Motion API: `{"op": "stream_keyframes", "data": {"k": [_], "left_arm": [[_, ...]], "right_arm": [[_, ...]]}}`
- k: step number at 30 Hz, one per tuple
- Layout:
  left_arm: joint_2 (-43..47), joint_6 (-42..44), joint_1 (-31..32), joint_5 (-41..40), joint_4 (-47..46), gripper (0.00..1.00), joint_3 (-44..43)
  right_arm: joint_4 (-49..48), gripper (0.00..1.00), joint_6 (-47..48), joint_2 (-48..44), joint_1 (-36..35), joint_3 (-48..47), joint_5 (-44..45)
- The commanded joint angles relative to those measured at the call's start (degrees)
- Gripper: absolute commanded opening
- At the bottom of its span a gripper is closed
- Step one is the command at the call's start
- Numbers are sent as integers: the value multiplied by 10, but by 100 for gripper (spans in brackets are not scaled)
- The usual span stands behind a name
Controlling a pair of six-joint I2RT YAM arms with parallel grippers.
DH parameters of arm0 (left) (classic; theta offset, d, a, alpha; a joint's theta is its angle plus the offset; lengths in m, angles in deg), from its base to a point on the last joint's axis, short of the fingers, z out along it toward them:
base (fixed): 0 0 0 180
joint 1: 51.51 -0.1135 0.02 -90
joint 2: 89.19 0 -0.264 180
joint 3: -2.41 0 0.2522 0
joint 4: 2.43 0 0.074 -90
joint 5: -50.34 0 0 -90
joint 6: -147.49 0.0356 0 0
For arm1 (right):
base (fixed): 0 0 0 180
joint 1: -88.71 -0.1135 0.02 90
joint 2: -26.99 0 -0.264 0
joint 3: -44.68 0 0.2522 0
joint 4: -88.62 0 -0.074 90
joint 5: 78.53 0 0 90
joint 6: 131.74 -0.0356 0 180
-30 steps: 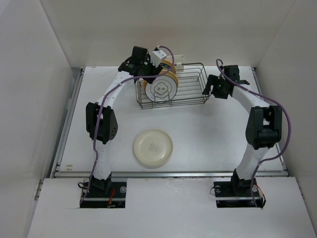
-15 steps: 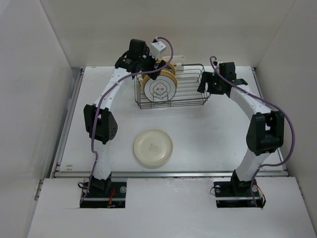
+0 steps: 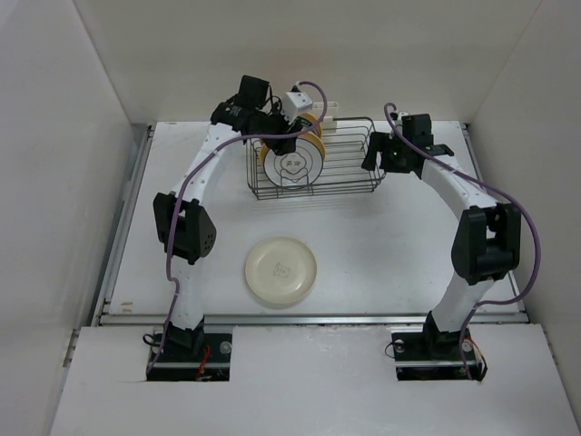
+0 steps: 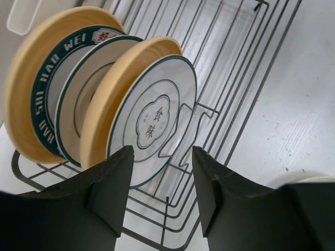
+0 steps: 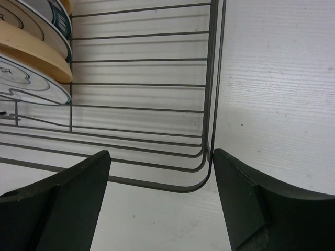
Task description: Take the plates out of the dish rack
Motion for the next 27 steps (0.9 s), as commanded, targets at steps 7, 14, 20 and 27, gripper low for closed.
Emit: {"op": "stream_keyframes", "data": {"k": [7,14,20,27], "left_arm": [[-1,-5,10,-62,-41,60,-20],[-27,9,27,-137,-52,64,-20],[-32,16,27,-123,-37,64,-25],[-32,16,32,-157,-71,70,-20]], "right_arm": [[-20,84,5,11,-1,-7,-35],[-20,84,5,11,-1,-2,-40],[-10,84,10,11,-1,-2,-40],[2,84,10,11,-1,-2,-40]]}}
